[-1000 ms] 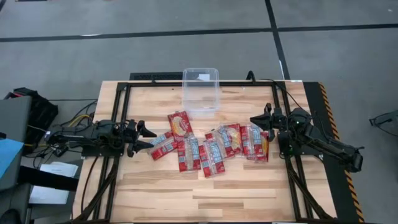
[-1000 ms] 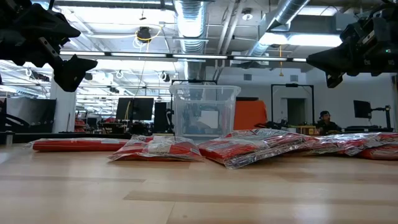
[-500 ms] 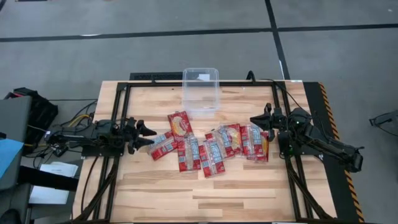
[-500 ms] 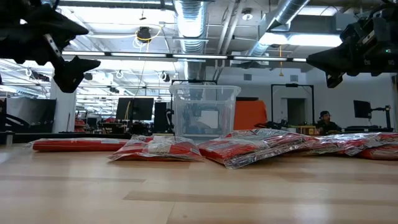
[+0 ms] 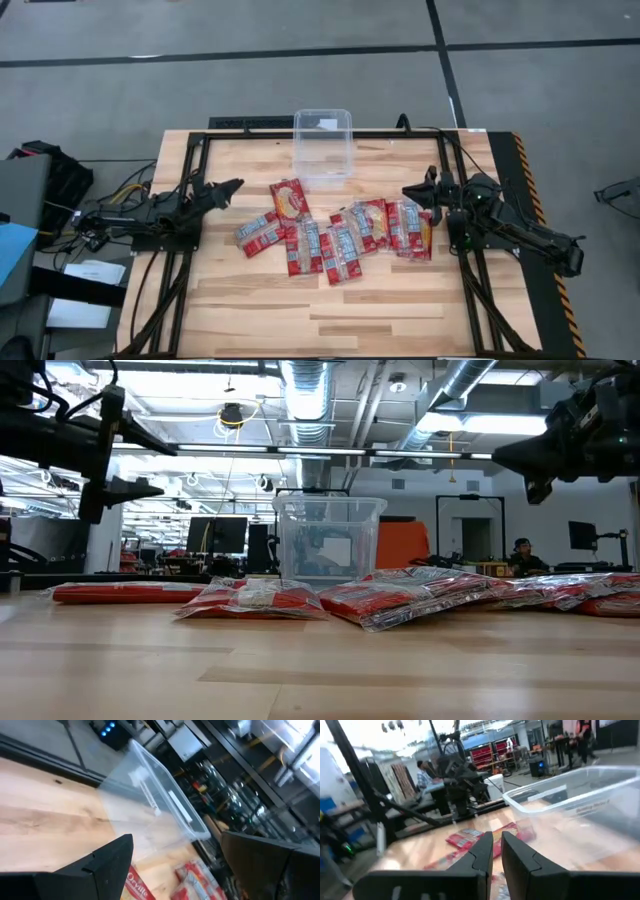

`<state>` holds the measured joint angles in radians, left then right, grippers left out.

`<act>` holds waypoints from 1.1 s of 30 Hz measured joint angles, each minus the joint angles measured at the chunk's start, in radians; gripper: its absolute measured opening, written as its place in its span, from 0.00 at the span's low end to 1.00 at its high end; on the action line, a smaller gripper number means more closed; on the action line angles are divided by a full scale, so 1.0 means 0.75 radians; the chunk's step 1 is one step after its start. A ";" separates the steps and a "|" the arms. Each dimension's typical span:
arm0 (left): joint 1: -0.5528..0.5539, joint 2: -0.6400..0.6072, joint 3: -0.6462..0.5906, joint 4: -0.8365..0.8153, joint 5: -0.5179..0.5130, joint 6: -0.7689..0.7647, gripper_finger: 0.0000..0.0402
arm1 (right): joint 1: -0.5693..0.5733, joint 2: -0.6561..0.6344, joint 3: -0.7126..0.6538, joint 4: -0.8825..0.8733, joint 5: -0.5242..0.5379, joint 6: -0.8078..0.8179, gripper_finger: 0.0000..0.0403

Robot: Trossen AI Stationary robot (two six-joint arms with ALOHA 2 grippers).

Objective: Sort popcorn bags into baskets
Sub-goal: Put the red popcorn bag into the transparent bin

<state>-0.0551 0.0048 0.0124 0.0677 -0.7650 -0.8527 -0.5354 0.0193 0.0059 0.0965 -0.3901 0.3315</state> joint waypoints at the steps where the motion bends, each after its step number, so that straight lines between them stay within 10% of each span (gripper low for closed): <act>1: 0.000 0.000 0.000 0.000 0.000 -0.010 0.73 | 0.000 0.000 0.000 0.002 0.000 0.058 0.16; 14: 0.000 0.000 0.004 0.032 -0.079 -0.257 0.73 | 0.001 0.000 0.000 0.017 0.250 0.624 0.16; 22: 0.000 0.004 0.006 0.310 -0.113 -0.373 0.73 | 0.000 0.004 0.192 0.015 0.235 0.555 0.16; 33: 0.024 0.062 0.009 0.737 -0.176 -0.131 0.73 | 0.060 0.730 1.001 -1.128 0.280 0.131 0.17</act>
<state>-0.0370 0.0509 0.0189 0.6207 -0.8968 -0.9510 -0.4906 0.5664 0.7570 -0.7491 -0.1800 0.4299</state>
